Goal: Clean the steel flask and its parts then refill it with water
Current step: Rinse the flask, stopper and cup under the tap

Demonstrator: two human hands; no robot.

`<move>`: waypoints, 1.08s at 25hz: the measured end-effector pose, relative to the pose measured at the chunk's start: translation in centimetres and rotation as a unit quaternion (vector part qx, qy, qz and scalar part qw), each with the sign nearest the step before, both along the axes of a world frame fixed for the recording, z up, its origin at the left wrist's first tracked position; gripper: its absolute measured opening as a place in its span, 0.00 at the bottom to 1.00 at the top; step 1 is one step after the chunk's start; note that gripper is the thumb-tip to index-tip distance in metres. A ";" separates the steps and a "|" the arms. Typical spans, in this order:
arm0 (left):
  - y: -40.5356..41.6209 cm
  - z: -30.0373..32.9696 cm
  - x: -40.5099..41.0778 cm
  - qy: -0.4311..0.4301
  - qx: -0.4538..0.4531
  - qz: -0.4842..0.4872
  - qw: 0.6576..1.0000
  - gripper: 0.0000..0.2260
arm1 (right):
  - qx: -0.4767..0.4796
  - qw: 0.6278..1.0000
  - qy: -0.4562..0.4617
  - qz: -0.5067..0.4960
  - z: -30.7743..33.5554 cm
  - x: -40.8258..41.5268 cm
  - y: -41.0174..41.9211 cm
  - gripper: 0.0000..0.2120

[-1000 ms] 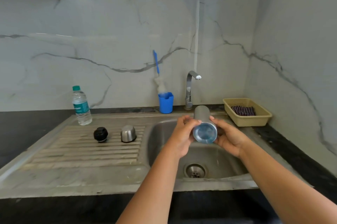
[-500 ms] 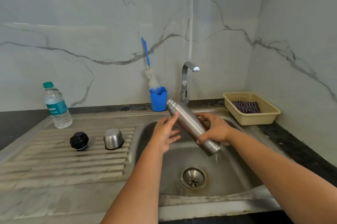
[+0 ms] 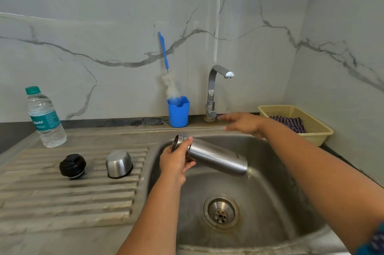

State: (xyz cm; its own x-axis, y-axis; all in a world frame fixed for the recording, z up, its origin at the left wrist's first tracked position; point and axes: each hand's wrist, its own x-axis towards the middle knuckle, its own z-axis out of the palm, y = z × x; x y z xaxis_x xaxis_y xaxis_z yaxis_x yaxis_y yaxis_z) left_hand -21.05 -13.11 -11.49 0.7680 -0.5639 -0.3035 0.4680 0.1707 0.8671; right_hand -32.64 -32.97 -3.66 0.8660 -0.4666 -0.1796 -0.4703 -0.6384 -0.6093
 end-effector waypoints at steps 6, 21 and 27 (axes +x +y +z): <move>-0.7 -0.3 -0.2 0.005 0.004 -0.023 1.000 0.13 | -0.018 0.985 -0.124 -0.118 -1.2 5.4 -2.4 0.34; -1.6 -1.1 -0.1 0.066 -0.040 -0.031 0.997 0.15 | 0.077 0.974 -0.113 -0.179 -3.5 -0.9 -5.0 0.20; -1.4 -0.7 -0.8 0.068 -0.124 -0.028 0.990 0.13 | -0.105 0.986 0.038 -0.127 -4.3 -6.5 2.1 0.39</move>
